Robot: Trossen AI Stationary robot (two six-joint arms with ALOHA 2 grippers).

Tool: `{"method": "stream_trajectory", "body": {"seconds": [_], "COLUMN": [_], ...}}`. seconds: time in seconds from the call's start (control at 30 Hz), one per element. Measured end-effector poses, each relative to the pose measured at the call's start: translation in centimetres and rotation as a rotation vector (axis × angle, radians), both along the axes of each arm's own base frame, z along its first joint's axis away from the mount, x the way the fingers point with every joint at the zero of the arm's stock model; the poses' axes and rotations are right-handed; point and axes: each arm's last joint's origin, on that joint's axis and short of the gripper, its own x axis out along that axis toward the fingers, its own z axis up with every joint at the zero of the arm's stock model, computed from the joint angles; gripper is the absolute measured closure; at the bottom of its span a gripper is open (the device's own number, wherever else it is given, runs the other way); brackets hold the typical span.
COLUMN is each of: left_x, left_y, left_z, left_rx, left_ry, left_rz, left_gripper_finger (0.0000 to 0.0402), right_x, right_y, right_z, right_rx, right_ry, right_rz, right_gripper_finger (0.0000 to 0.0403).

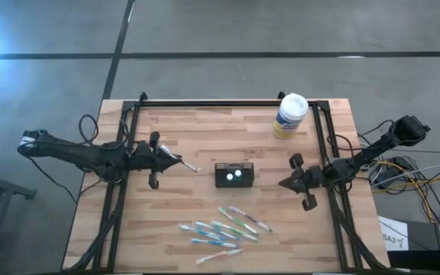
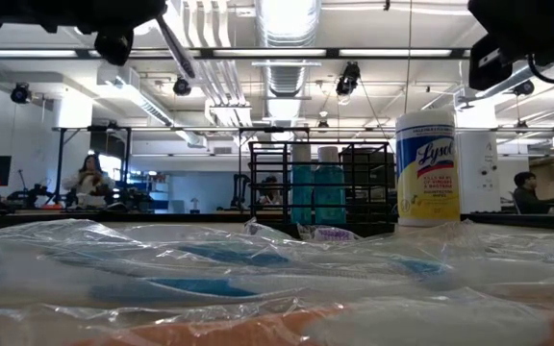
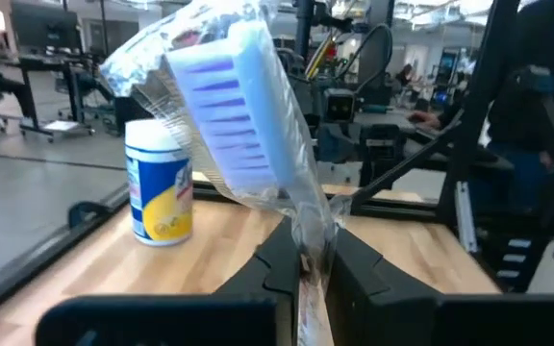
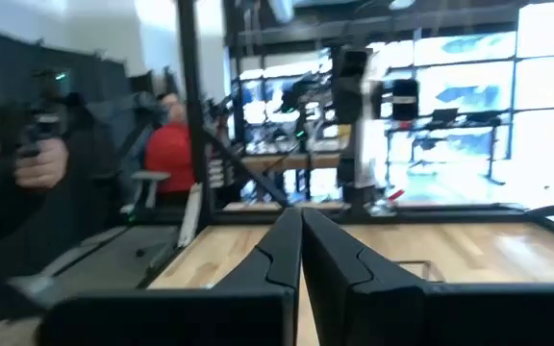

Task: Pick & Place toothbrushing station
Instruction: Put the top violet toothbrush into the mesh organizer

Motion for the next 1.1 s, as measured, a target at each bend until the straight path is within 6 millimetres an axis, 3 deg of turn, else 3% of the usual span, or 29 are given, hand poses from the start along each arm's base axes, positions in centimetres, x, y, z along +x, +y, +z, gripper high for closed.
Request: {"method": "stream_trajectory", "body": {"seconds": [0.43, 0.73, 1.1], "left_x": [1.3, 4.5, 8.7], "left_y": [0.2, 1.1, 2.2], "left_z": [1.1, 3.7, 2.2], "left_rx": [0.066, 0.100, 0.137], "left_ry": [0.035, 0.058, 0.178], "left_rz": [0.032, 0.058, 0.057], "left_gripper_finger": [0.0375, 0.0375, 0.0374], "right_x": [0.1, 0.1, 0.1], "right_y": [-0.3, -0.3, -0.3], "right_z": [-0.1, -0.1, -0.1], "right_rx": [-0.003, -0.034, -0.043], "right_ry": [-0.002, -0.006, -0.006], "right_rz": [-0.031, -0.038, -0.044], "right_gripper_finger": [0.0394, 0.0394, 0.0394]}}
